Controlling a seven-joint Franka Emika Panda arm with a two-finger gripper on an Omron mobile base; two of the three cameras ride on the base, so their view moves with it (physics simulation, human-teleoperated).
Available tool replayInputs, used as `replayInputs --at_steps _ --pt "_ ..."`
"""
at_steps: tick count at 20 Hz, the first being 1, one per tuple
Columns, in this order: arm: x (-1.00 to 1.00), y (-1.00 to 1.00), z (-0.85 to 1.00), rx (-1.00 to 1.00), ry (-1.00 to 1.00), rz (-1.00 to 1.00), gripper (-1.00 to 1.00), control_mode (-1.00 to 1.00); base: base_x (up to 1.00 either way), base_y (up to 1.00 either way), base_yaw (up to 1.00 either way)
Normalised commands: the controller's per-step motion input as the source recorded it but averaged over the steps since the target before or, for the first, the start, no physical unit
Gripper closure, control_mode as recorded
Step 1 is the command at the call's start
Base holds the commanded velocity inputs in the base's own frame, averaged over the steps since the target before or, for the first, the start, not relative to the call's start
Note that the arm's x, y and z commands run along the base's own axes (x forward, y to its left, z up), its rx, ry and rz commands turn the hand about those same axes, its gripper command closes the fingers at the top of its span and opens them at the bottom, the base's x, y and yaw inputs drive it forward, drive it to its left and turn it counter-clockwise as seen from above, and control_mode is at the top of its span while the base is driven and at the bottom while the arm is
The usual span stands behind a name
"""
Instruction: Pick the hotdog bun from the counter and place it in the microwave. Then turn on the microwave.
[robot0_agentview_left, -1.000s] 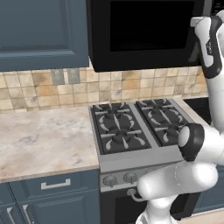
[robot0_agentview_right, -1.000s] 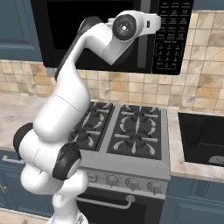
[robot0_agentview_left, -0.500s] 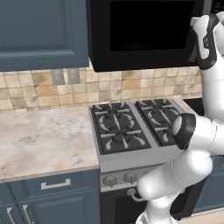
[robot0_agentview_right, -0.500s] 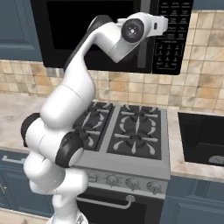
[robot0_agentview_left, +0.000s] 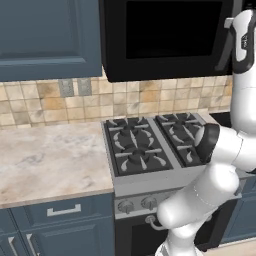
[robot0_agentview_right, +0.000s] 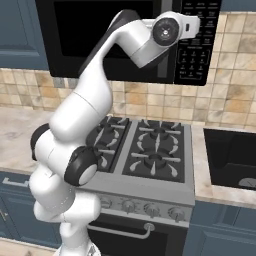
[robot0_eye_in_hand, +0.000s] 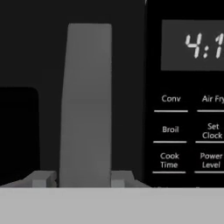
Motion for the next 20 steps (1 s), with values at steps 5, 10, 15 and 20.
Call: replayInputs --at_steps 5,10,15,20 --pt "0.39 -0.01 0.0 0.0 -0.06 0.0 -1.0 -1.0 0.0 0.0 0.0" --pt "0.46 0.0 -0.01 0.0 -0.08 0.0 -1.0 -1.0 0.0 0.0 0.0" --pt "0.43 0.0 0.0 0.0 -0.05 0.0 -1.0 -1.0 0.0 0.0 0.0" --pt "0.13 0.0 0.0 0.0 0.0 0.0 -1.0 -1.0 0.0 0.0 0.0"
